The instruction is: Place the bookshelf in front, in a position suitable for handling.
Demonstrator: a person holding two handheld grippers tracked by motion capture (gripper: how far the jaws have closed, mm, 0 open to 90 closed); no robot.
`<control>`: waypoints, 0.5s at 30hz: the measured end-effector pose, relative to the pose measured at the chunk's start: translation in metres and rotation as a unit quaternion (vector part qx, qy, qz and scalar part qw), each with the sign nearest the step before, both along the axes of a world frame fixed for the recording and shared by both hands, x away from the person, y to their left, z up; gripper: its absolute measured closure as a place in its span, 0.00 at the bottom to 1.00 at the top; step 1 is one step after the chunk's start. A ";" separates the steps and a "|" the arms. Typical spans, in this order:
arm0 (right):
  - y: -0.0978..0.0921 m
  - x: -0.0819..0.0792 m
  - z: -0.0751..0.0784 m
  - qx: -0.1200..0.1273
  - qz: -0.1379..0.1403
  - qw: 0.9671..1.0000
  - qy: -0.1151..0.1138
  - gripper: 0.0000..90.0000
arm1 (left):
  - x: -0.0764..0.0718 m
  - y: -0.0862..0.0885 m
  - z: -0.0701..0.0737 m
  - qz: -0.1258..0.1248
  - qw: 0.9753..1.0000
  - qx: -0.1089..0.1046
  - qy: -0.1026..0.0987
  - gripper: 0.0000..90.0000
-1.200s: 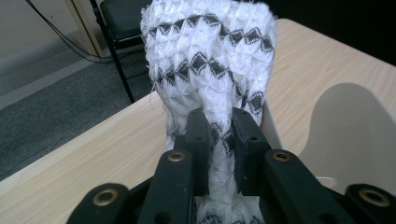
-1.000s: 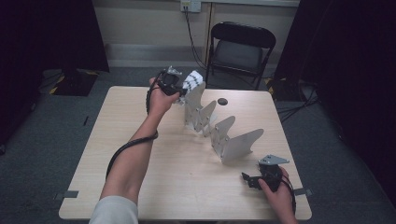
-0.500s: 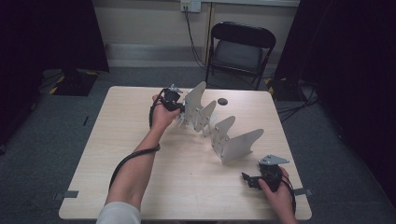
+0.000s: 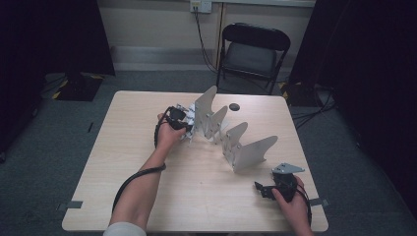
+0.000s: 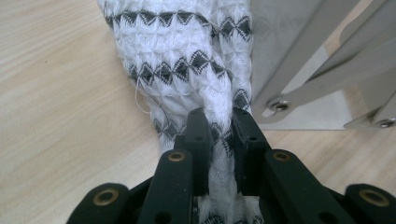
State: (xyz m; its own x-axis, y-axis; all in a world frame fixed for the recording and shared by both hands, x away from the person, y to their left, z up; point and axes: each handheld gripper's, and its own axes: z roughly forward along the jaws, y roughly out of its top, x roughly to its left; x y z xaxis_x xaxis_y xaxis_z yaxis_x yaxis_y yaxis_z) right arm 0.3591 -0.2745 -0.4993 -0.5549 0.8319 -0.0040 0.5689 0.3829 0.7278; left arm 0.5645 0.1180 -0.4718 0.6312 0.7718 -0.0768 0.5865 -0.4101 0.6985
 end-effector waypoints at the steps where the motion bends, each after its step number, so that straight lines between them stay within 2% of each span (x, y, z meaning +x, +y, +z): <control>1: 0.000 0.000 0.000 0.000 0.000 1.000 0.000 0.12 | -0.002 0.001 0.001 0.000 1.000 0.002 -0.002 0.88; 4: 0.000 0.000 0.000 0.000 0.000 1.000 0.000 0.12 | -0.004 0.004 0.005 0.003 1.000 0.003 -0.003 0.88; 7: 0.000 0.000 0.000 0.000 0.000 1.000 0.000 0.12 | -0.002 0.011 0.029 0.018 1.000 -0.004 -0.026 0.88; 8: 0.000 0.000 0.000 0.000 0.000 1.000 0.000 0.12 | -0.002 0.011 0.029 0.018 1.000 -0.004 -0.026 0.88; 9: 0.000 0.000 0.000 0.000 0.000 1.000 0.000 0.12 | 0.000 0.015 0.047 0.024 0.999 -0.015 -0.045 0.88; 10: 0.000 0.000 0.000 0.000 0.000 1.000 0.000 0.12 | 0.002 0.014 0.058 0.028 0.998 -0.024 -0.055 0.88; 11: 0.000 0.000 0.000 0.000 0.000 1.000 0.000 0.12 | 0.004 0.015 0.070 0.025 0.997 -0.020 -0.065 0.88; 12: 0.000 0.000 0.000 0.000 0.000 1.000 0.000 0.12 | 0.006 0.013 0.082 0.029 0.996 -0.028 -0.077 0.88; 13: 0.000 0.000 0.000 0.000 0.000 1.000 0.000 0.12 | 0.009 0.014 0.095 0.018 0.996 -0.022 -0.088 0.88; 14: 0.000 0.000 0.000 0.000 0.000 1.000 0.000 0.12 | 0.012 0.012 0.106 0.020 0.994 -0.031 -0.100 0.88; 15: 0.000 0.000 0.000 0.000 -0.001 1.000 0.000 0.12 | 0.015 0.009 0.116 0.015 0.994 -0.028 -0.107 0.88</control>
